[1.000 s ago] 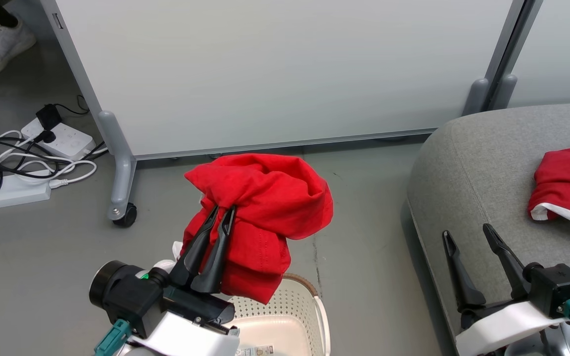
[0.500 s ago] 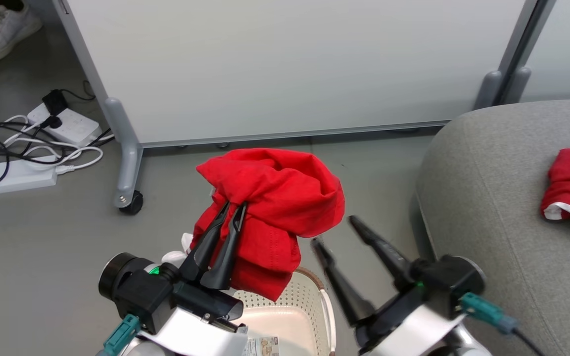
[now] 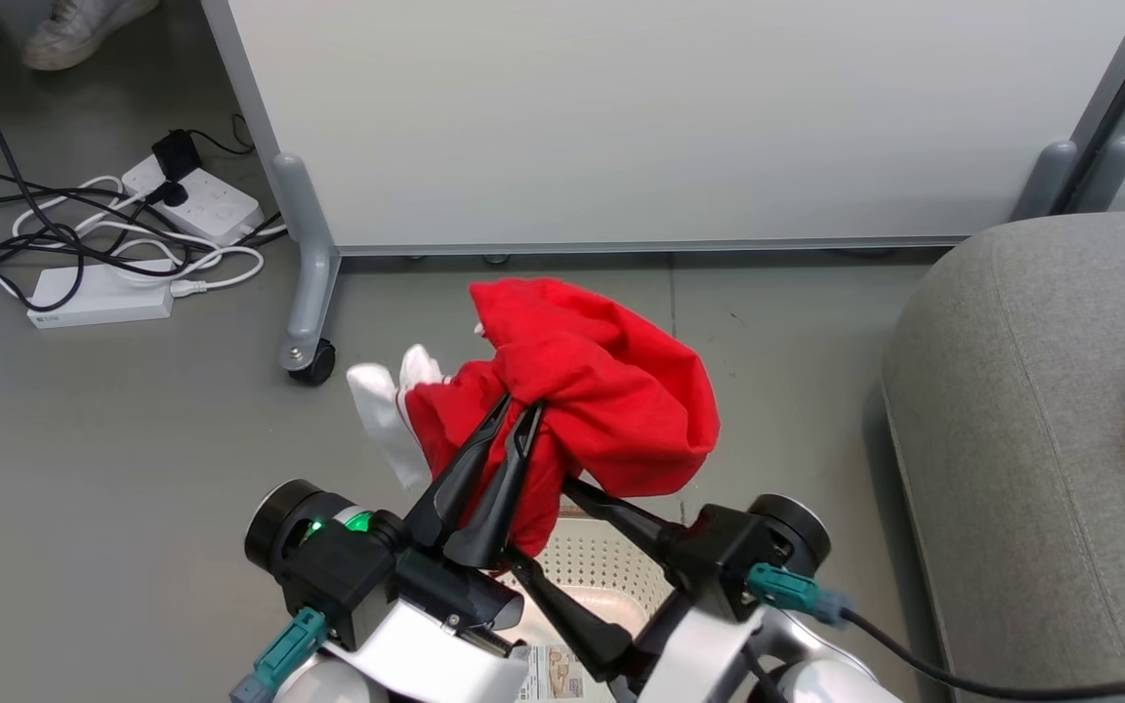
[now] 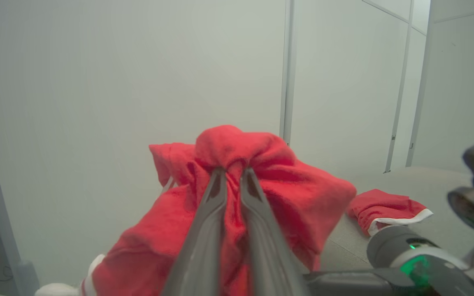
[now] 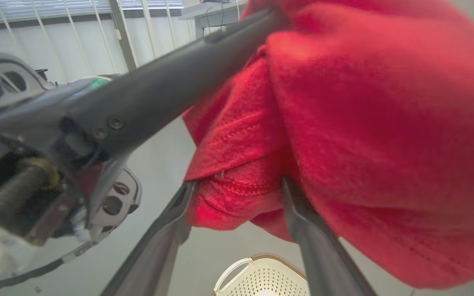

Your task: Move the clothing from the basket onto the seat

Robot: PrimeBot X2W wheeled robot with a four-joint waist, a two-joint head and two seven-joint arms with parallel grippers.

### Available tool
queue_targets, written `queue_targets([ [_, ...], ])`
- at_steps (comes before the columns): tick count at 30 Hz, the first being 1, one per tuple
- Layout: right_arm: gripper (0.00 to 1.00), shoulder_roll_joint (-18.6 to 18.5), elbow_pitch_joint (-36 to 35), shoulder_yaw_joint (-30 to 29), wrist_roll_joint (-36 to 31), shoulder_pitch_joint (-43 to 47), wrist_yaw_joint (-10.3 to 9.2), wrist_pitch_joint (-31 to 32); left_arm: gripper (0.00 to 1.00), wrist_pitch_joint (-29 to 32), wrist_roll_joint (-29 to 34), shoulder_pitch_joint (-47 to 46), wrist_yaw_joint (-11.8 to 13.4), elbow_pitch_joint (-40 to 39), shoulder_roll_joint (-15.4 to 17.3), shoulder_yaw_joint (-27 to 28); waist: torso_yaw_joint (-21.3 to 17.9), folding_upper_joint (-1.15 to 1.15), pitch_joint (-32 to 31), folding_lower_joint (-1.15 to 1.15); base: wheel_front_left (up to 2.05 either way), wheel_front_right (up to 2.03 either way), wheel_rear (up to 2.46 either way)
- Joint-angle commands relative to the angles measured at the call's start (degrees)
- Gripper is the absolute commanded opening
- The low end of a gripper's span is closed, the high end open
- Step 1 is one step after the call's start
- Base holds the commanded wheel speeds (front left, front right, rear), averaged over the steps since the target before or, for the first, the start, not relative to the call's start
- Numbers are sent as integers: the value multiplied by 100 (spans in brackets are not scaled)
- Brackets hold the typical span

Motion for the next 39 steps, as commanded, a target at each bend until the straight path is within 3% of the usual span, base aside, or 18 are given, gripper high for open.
queue_targets([
  [1,100,-21,82,55,2,-107,3,-22,0,-33,15,-86,-27,-4,0,-2,18,0,3,0,0,0,0],
  [2,100,-4,172,104,42,-186,2,-59,0,-41,13,-89,-28,0,-1,-11,33,0,5,0,0,0,0],
  [3,45,10,251,142,76,-252,2,-74,0,-47,8,-95,-29,7,-7,-18,46,0,5,0,0,0,0],
  [4,26,17,345,169,83,-320,2,-95,0,-55,-1,-98,-36,9,-13,-28,57,0,5,0,0,0,0],
  [5,0,32,404,175,106,-370,2,-125,0,-52,-10,-101,-41,7,-23,-38,68,0,8,0,0,0,0],
  [15,0,15,711,99,162,-600,2,-308,0,-85,-32,-83,34,30,-21,-20,80,0,24,0,0,0,0],
  [16,0,12,708,76,142,-602,2,-316,40,-92,-5,-82,68,17,-19,4,74,0,23,0,0,0,0],
  [17,0,0,712,33,115,-613,2,-326,100,-92,17,-84,100,5,-11,13,68,0,21,0,0,0,0],
  [22,0,-35,787,-288,36,-635,2,-354,100,-130,153,-104,231,-146,17,66,45,0,21,0,0,0,0],
  [28,0,-79,918,-840,-112,-544,2,-406,100,-30,277,-196,44,-244,193,-102,-4,0,104,0,0,0,0],
  [39,0,-133,1055,-1677,-279,-240,2,-440,100,749,253,-48,-414,150,502,-762,-321,0,233,0,0,0,0],
])
